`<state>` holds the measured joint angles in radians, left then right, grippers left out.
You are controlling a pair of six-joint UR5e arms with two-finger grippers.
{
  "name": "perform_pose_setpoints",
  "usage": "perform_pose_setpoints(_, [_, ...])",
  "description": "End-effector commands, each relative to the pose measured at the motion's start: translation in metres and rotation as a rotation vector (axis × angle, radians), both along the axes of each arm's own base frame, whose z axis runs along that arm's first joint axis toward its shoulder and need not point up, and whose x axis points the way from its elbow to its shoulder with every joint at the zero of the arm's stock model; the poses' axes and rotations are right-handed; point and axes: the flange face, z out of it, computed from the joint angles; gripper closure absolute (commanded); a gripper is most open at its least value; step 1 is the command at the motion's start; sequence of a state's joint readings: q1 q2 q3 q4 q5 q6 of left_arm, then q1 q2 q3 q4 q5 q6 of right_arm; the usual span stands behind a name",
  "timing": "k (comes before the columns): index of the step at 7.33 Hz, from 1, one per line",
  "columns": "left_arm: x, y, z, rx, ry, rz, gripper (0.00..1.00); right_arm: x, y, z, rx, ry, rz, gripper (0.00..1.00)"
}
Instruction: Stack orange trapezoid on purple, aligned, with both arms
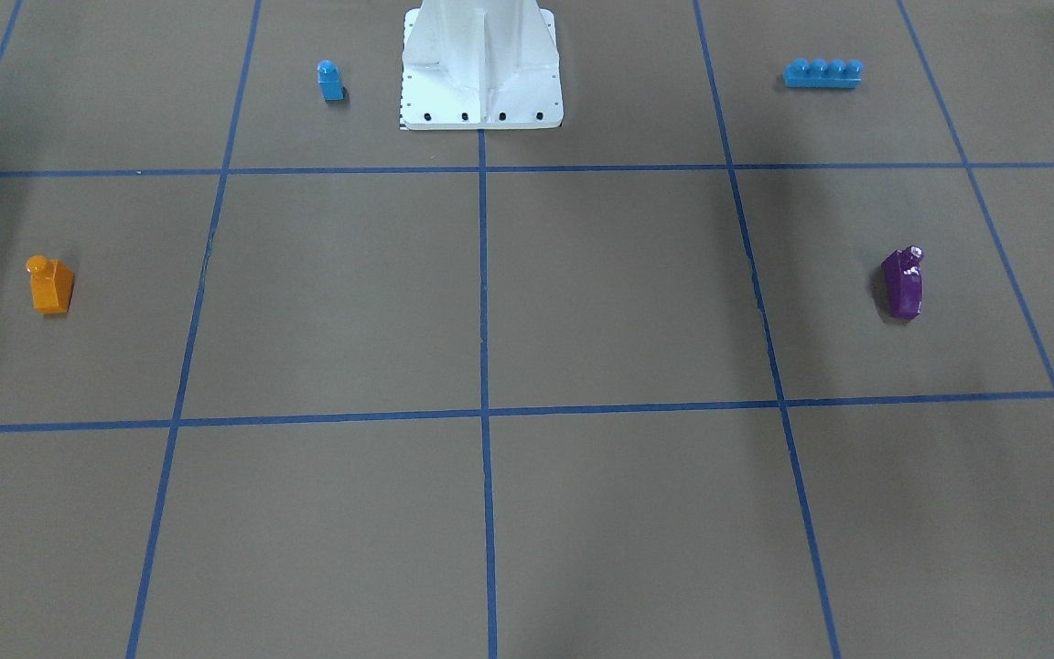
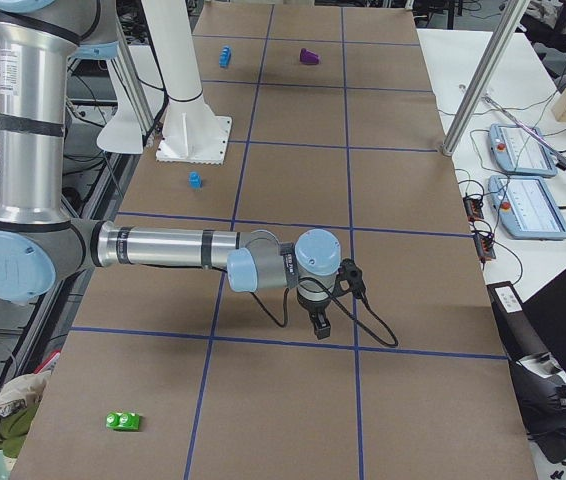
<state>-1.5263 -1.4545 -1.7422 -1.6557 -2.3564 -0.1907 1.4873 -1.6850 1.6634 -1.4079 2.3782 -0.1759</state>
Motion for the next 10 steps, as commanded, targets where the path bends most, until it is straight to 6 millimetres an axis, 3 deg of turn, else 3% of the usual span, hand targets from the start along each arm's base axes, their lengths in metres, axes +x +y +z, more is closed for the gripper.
perform_pose_setpoints(1, [0.002, 0.0, -0.005, 0.005, 0.005, 0.003, 0.0, 0.001, 0.003, -0.003, 0.006, -0.005, 0.002, 0.0])
perform_pose_setpoints(3, [0.003, 0.012, 0.006, 0.021, 0.006, 0.038, 0.0, 0.0, -0.005, -0.006, 0.007, -0.003, 0.003, 0.0])
perform_pose_setpoints(5, [0.007, 0.009, 0.003, 0.033, 0.011, 0.042, 0.0, 0.006, -0.026, -0.024, -0.063, 0.007, 0.017, 0.0])
perform_pose_setpoints(6, [0.011, 0.009, -0.001, 0.049, 0.064, 0.053, 0.0, 0.009, -0.023, -0.019, -0.075, 0.044, 0.018, 0.0])
perform_pose_setpoints(8, [0.065, 0.005, -0.019, 0.016, 0.186, 0.121, 0.0, 0.01, -0.022, -0.017, -0.069, 0.059, 0.013, 0.0])
perform_pose_setpoints(9, [0.13, -0.001, -0.036, 0.032, 0.19, 0.204, 0.0, 0.009, -0.02, -0.016, -0.072, 0.057, 0.013, 0.0])
perform_pose_setpoints(10, [0.168, 0.005, -0.033, 0.001, 0.201, 0.231, 0.0, 0.009, -0.019, -0.013, -0.077, 0.058, 0.013, 0.0])
